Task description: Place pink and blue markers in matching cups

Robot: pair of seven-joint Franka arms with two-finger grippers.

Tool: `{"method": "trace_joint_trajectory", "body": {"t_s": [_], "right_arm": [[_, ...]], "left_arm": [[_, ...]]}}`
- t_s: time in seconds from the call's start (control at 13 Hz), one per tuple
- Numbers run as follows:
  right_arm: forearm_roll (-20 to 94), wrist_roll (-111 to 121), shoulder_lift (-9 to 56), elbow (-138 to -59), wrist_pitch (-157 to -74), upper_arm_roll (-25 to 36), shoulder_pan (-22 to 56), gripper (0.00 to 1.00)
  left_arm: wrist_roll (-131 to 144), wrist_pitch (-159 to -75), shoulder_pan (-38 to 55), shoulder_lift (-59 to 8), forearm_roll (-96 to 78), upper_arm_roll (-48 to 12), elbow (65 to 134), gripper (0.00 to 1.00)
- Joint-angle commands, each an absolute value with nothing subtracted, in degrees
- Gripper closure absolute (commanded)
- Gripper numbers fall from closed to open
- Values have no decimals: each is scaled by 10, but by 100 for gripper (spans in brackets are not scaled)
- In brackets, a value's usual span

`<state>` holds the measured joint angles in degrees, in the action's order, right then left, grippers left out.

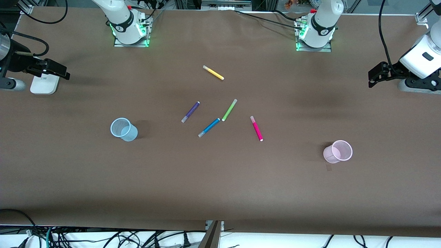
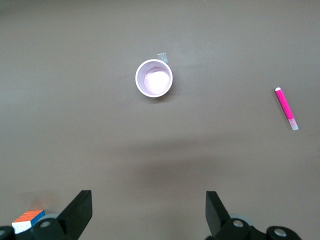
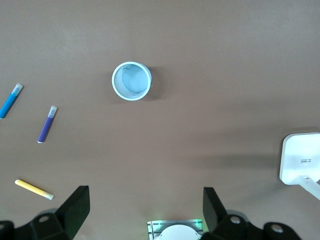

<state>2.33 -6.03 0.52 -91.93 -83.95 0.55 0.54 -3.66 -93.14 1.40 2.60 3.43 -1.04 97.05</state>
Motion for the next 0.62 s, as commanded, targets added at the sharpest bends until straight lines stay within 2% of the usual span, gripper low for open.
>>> {"method": "trace_joint_trajectory", "body": {"t_s": [0.0,0.31,0.54], "right_arm": [[24,-68,13,-905,-827,2,2,0],[25,-58,17,-904,-830,2,-1,0],[-5,-62,26,-906,-828,-3,11,0]], "left_arm": [[-38,-920,15,16,32,-11,953,0],[-34,-915,15,-4,33,-11,952,0],[-38,-881,11,-19,27,-11,954,0]]}}
